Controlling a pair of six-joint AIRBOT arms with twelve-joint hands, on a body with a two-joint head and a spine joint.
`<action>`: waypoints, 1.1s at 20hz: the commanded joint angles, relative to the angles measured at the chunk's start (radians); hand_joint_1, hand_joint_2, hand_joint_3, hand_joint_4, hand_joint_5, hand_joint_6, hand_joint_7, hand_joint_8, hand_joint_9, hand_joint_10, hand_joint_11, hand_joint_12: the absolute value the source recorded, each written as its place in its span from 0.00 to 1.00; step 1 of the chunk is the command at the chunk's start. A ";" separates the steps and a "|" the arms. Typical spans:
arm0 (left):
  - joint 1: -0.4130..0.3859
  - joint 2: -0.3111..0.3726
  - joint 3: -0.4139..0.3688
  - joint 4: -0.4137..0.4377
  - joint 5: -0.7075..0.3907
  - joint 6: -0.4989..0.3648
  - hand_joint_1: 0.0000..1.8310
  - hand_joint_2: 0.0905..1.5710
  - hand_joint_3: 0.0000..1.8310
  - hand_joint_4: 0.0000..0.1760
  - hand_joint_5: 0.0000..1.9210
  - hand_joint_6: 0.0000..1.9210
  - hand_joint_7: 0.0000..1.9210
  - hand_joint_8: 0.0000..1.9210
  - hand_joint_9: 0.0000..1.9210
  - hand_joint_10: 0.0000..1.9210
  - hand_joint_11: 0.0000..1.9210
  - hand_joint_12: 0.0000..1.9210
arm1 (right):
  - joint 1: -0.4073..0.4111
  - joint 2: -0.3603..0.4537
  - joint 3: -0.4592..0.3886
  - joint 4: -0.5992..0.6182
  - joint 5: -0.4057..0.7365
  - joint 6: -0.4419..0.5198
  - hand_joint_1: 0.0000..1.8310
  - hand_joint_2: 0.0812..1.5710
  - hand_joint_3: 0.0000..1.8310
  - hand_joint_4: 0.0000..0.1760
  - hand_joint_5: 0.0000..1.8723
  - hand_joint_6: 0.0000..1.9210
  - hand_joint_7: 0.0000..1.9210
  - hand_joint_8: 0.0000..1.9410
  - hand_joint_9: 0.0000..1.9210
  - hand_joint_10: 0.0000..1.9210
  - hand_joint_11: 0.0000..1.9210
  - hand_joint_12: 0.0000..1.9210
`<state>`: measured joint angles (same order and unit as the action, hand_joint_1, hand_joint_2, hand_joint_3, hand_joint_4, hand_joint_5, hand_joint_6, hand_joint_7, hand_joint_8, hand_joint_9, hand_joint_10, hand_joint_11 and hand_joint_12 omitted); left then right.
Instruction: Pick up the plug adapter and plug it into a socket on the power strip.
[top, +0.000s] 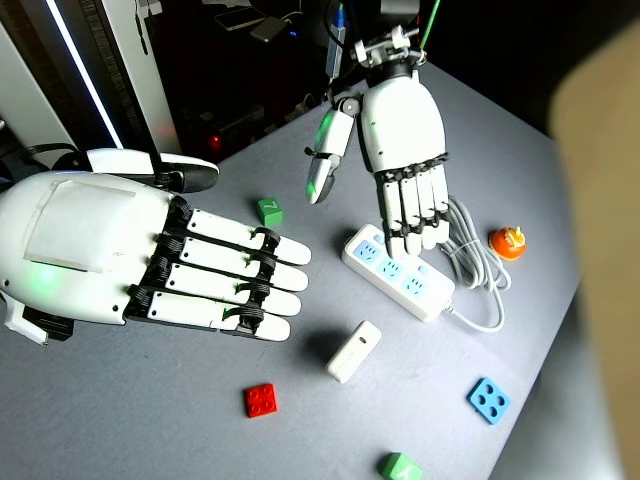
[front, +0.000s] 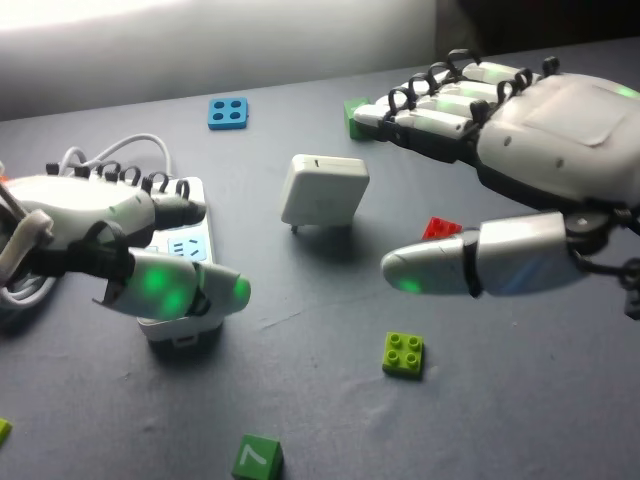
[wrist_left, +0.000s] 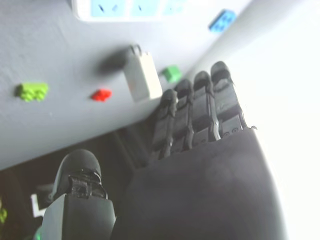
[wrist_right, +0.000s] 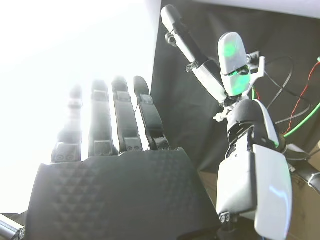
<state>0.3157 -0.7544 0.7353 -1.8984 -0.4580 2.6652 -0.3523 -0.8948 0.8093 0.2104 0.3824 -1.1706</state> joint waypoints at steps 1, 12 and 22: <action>-0.009 0.012 -0.004 -0.001 0.002 0.029 0.00 0.71 0.00 0.00 0.07 0.00 0.06 0.01 0.04 0.00 0.00 0.06 | 0.026 -0.009 0.012 -0.006 0.103 0.017 0.05 0.63 0.00 0.00 0.06 0.00 0.07 0.00 0.07 0.00 0.00 0.23; 0.034 -0.003 -0.043 -0.087 -0.114 -0.114 0.00 0.72 0.00 0.00 0.05 0.00 0.06 0.00 0.04 0.00 0.00 0.06 | 0.198 -0.258 0.290 0.198 -0.188 0.060 0.35 0.69 0.01 0.00 0.07 0.00 0.08 0.00 0.08 0.00 0.00 0.33; 0.098 -0.075 -0.020 -0.025 -0.102 -0.236 0.00 0.73 0.00 0.00 0.06 0.00 0.05 0.00 0.04 0.00 0.00 0.07 | 0.244 -0.409 0.484 0.391 -0.353 0.062 0.49 0.71 0.00 0.00 0.06 0.00 0.08 0.00 0.09 0.00 0.00 0.35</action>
<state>0.4213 -0.8345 0.7162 -1.9656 -0.5690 2.4329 -0.1211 -1.3090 1.2938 0.5915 -0.0486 -1.1152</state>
